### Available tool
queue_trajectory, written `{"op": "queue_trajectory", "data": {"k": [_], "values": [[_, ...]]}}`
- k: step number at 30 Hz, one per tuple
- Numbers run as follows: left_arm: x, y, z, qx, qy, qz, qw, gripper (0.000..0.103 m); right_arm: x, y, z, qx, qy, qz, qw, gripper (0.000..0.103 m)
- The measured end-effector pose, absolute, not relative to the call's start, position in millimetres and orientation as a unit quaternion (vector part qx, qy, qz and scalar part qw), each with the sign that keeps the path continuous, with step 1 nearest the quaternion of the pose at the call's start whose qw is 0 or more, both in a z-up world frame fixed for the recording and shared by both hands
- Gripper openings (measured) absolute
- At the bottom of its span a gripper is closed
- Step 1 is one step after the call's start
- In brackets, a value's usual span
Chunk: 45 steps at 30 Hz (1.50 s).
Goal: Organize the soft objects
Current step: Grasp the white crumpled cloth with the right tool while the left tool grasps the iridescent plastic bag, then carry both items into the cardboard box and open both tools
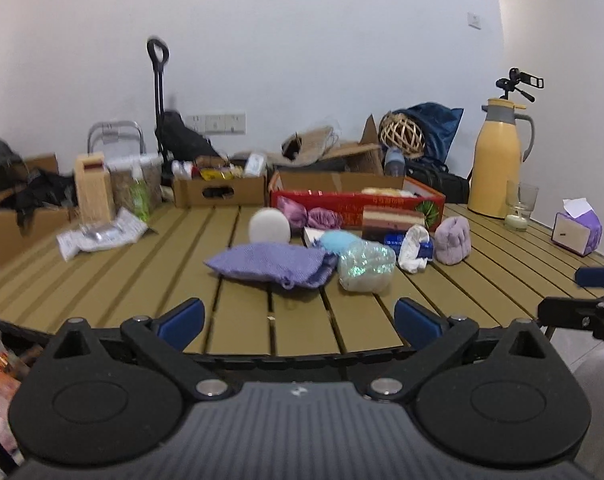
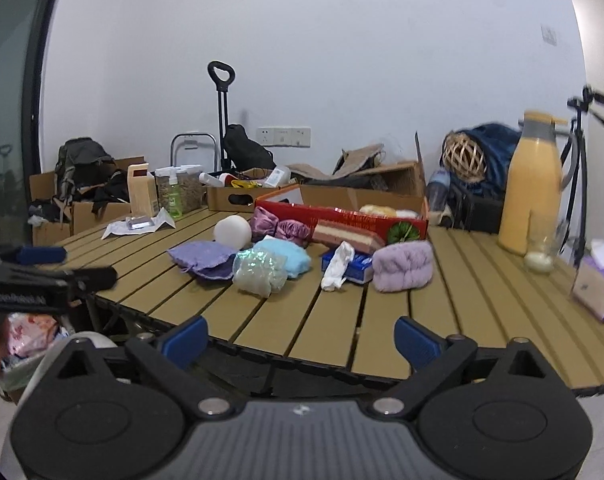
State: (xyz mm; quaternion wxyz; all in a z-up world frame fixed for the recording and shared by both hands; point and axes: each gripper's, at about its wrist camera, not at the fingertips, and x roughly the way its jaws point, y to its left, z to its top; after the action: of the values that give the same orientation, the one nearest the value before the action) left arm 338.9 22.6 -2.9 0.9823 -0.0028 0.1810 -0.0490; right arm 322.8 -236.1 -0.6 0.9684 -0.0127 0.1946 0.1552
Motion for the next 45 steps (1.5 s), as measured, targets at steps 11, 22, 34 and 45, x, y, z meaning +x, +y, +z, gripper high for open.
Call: {"op": "queue_trajectory", "data": {"k": [11, 22, 34, 45], "values": [[450, -13, -14, -0.012, 0.21, -0.116, 0.971, 0.09, 430, -239, -26, 0.068, 0.253, 0.177, 0.949, 0.065], [515, -31, -41, -0.03, 0.244, -0.144, 0.959, 0.045, 565, -215, -38, 0.017, 0.292, 0.18, 0.939, 0.035], [524, -26, -46, -0.052, 0.258, -0.161, 0.951, 0.04, 580, -202, -59, -0.001, 0.308, 0.178, 0.934, 0.012], [474, -8, -26, -0.083, 0.227, -0.156, 0.958, 0.029, 524, -207, -47, -0.001, 0.256, 0.175, 0.951, 0.008]]}}
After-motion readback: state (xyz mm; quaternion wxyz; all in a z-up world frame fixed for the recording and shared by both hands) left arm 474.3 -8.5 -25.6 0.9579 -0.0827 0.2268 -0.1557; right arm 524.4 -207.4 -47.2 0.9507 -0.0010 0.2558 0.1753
